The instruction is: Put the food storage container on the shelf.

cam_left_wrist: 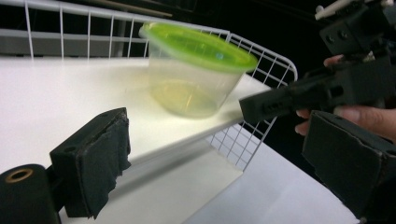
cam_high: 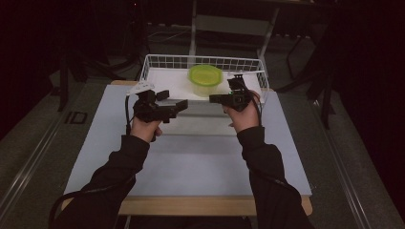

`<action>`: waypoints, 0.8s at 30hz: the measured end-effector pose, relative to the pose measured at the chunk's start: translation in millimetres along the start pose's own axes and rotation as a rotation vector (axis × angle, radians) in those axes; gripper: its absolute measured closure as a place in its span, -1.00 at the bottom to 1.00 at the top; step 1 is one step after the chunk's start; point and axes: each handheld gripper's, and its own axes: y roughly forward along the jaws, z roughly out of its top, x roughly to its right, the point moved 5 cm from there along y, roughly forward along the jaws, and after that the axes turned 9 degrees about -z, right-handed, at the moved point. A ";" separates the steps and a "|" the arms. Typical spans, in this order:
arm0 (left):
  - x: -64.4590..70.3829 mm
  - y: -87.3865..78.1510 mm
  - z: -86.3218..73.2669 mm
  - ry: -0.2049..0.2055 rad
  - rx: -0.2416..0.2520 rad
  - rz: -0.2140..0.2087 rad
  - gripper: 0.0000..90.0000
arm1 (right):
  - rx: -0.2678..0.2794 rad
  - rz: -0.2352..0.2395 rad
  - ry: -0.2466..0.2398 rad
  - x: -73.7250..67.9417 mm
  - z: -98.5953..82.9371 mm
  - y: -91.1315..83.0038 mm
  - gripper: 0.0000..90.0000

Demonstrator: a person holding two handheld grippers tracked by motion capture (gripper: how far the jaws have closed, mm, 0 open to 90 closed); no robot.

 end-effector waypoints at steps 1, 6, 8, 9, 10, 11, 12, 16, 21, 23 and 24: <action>-0.7 0.0 -2.4 -0.005 -0.002 0.001 -0.82 | 0.001 -0.004 0.002 0.0 0.9 2.6 0.86; 0.9 -1.8 -9.7 0.010 -0.022 -0.004 -0.85 | 0.003 -0.016 0.028 4.2 7.5 10.9 0.80; 1.9 -3.4 -11.4 0.016 -0.028 -0.009 -0.85 | 0.006 -0.021 0.037 5.3 9.9 12.1 0.79; 2.2 -4.3 -12.1 0.018 -0.027 -0.009 -0.85 | 0.005 -0.018 0.038 5.0 11.1 12.7 0.77; 2.3 -4.8 -12.9 0.018 -0.027 -0.011 -0.85 | 0.005 -0.020 0.037 4.7 12.2 13.5 0.77; 2.3 -5.3 -13.7 0.018 -0.030 -0.012 -0.85 | 0.004 -0.027 0.038 4.4 13.3 14.1 0.77; 2.3 -6.1 -14.3 0.020 -0.030 -0.012 -0.85 | 0.002 -0.022 0.039 3.9 13.9 14.6 0.76; 3.2 -10.1 -16.1 0.027 -0.021 -0.025 -0.87 | 0.000 -0.019 0.041 2.0 12.1 13.5 0.72; 5.9 -16.8 -20.0 0.033 -0.025 -0.045 -0.92 | 0.018 0.007 0.014 -5.8 3.8 4.7 0.56; 11.0 -22.1 -26.3 0.034 -0.031 -0.080 -0.94 | 0.029 0.019 -0.023 -12.9 -4.8 -2.1 0.32; 12.3 -23.4 -28.1 0.039 -0.036 -0.082 -0.94 | 0.042 0.016 -0.058 -17.4 -10.9 -6.1 0.13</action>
